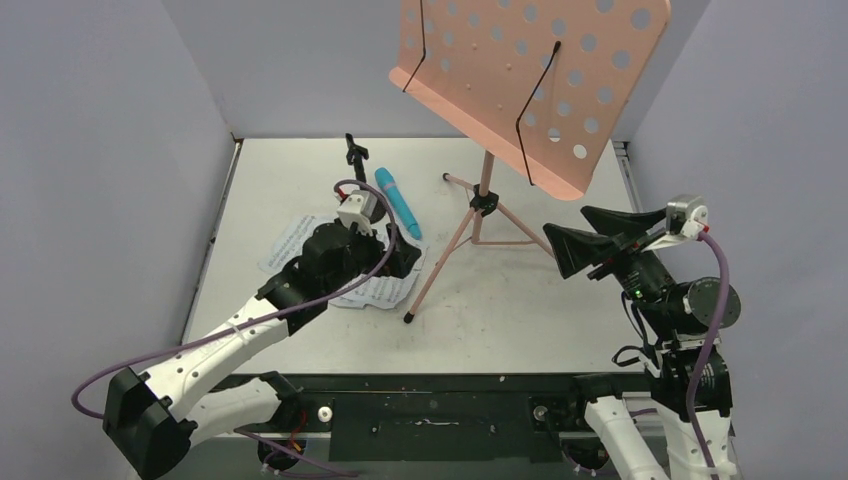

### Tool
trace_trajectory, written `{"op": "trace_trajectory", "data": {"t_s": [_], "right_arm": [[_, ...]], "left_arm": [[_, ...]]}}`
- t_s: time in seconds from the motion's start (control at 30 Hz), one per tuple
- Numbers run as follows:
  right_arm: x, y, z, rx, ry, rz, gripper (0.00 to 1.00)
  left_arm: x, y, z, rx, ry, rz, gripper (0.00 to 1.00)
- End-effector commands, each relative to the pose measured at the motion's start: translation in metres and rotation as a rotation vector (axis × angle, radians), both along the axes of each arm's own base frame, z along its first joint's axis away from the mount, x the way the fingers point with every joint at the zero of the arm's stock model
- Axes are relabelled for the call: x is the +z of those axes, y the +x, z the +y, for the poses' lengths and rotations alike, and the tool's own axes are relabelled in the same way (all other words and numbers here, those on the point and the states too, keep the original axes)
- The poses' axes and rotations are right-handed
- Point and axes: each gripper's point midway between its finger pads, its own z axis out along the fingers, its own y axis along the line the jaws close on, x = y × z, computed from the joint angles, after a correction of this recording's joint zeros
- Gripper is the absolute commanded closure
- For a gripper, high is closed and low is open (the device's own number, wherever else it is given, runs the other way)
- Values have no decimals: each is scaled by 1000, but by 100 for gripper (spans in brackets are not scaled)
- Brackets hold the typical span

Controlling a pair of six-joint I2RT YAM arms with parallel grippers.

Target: Set up the instrument practice props

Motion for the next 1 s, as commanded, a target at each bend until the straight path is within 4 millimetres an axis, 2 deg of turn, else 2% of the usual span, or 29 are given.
{"op": "trace_trajectory", "data": {"t_s": [0.0, 0.17, 0.27, 0.4, 0.6, 0.97], "right_arm": [[50, 0, -11, -66, 48, -109, 10], [62, 11, -9, -62, 78, -140, 10], [60, 24, -16, -112, 109, -119, 10], [55, 44, -30, -199, 178, -83, 10], [48, 65, -35, -243, 196, -40, 10], [31, 80, -61, -408, 172, 10, 10]], "left_arm": [[26, 22, 27, 124, -59, -18, 3], [48, 32, 51, 184, -38, -117, 3], [46, 31, 56, 181, -1, -162, 2], [32, 32, 65, 208, 41, -170, 3], [20, 29, 56, 162, 32, -153, 2], [-3, 33, 45, 129, 59, -89, 0]]}}
